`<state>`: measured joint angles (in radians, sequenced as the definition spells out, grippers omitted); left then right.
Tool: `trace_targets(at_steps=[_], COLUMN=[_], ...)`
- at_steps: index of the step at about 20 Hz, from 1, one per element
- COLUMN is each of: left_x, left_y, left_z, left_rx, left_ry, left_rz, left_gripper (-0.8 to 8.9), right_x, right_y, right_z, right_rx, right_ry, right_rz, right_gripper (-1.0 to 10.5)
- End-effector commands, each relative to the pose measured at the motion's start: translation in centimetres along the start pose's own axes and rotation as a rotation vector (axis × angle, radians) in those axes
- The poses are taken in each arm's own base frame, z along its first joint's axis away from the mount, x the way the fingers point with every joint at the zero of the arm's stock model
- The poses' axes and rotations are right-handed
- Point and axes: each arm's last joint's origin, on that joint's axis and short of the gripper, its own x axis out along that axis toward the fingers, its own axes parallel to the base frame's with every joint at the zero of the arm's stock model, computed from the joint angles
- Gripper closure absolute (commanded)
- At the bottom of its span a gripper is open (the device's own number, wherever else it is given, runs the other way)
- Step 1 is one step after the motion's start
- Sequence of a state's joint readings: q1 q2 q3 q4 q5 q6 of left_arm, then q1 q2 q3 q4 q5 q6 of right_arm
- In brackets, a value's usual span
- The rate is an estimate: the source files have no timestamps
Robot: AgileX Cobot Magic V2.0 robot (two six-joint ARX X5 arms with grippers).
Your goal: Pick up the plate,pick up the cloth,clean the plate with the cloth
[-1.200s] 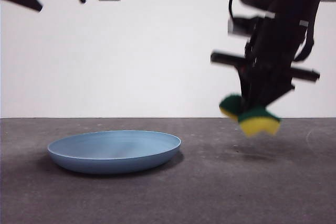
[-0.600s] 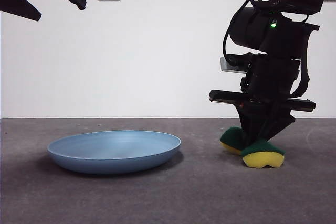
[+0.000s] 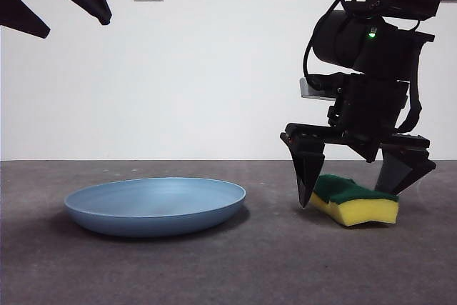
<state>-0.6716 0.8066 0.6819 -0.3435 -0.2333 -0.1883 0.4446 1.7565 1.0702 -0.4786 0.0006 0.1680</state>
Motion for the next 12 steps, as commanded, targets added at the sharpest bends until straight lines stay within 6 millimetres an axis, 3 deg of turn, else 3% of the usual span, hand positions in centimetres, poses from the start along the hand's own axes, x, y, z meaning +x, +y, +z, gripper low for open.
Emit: trace_targets(at_steps=[1, 5, 6, 7, 8, 9, 10, 12], left_x=[0.0, 0.1, 0.1, 0.2, 0.3, 0.4, 0.4, 0.5], left_y=[0.0, 0.1, 0.1, 0.2, 0.3, 0.3, 0.3, 0.3], left_z=[-0.1, -0.2, -0.2, -0.3, -0.3, -0.4, -0.5, -0.5], left_rx=[-0.005, 0.008, 0.009, 0.012, 0.015, 0.019, 0.029, 0.052], left_ry=[0.002, 0.0, 0.001, 0.004, 0.008, 0.018, 0.026, 0.031], left_rz=[0.0, 0.031, 0.059, 0.09, 0.111, 0.119, 0.121, 0.116], left_gripper=[3.74, 3.78, 3.78, 4.0, 4.9, 6.86, 8.46, 8.23], right_x=[0.2, -1.7, -2.5, -3.7, -4.8, -6.1, -7.2, -9.6], right_y=[0.0, 0.0, 0.1, 0.1, 0.2, 0.2, 0.3, 0.3], right_z=[-0.3, 0.0, 0.2, 0.2, 0.2, 0.2, 0.2, 0.1], right_rx=[-0.004, -0.002, -0.003, -0.005, -0.01, -0.021, -0.037, -0.042], right_ry=[0.01, -0.048, -0.073, -0.102, -0.127, -0.161, -0.196, -0.272], right_rz=[-0.007, 0.004, 0.009, 0.014, 0.02, 0.031, 0.037, 0.05], right_gripper=[2.8, 2.9, 3.4, 5.1, 6.9, 9.3, 9.5, 9.6])
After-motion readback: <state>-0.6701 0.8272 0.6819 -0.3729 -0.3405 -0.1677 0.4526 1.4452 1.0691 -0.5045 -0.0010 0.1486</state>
